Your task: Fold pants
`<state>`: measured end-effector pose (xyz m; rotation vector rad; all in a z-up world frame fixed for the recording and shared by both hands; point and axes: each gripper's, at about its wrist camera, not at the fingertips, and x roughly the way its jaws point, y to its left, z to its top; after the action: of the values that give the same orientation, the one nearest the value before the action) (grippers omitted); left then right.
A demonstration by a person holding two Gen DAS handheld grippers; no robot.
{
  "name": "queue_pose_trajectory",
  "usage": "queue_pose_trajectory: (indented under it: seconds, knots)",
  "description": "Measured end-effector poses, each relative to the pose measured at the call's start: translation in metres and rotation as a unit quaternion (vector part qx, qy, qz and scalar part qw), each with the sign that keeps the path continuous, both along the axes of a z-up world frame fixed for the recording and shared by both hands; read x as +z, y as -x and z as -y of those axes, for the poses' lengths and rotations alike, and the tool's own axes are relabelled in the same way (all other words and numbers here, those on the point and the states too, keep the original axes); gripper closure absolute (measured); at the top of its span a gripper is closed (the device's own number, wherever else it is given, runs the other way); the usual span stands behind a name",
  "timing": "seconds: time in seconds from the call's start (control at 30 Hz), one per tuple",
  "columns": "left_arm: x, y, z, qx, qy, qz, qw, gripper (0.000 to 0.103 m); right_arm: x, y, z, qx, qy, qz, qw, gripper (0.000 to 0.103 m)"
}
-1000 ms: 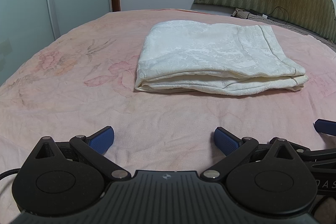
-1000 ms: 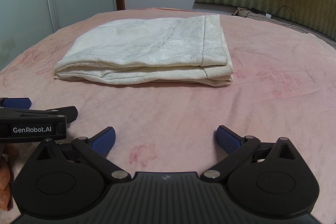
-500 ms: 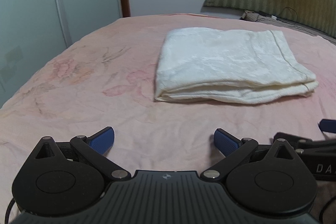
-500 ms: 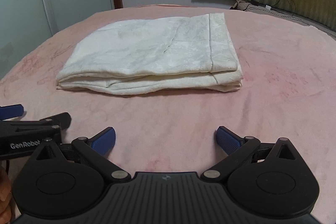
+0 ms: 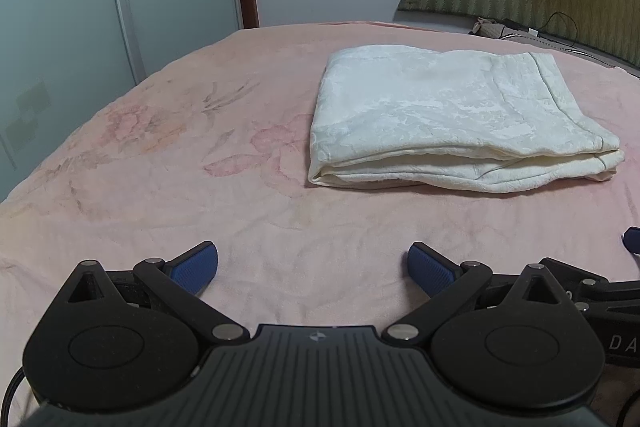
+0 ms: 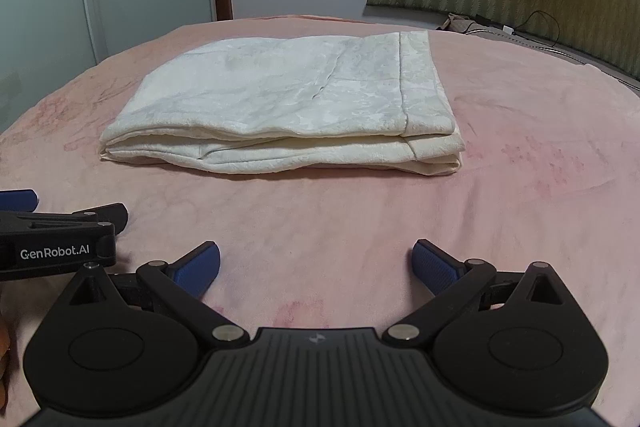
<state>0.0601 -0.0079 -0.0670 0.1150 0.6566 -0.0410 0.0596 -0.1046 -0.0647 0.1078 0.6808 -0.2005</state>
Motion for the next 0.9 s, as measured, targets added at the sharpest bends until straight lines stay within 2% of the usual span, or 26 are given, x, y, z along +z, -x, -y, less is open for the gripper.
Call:
queue_pose_trajectory:
  seconds: [0.9]
  knots:
    - [-0.0002,-0.001,-0.0032,-0.009,0.011,-0.003,0.9999,0.0,-0.0017,0.0009,-0.0054,-0.001,0.002,0.001,1.0,0.0]
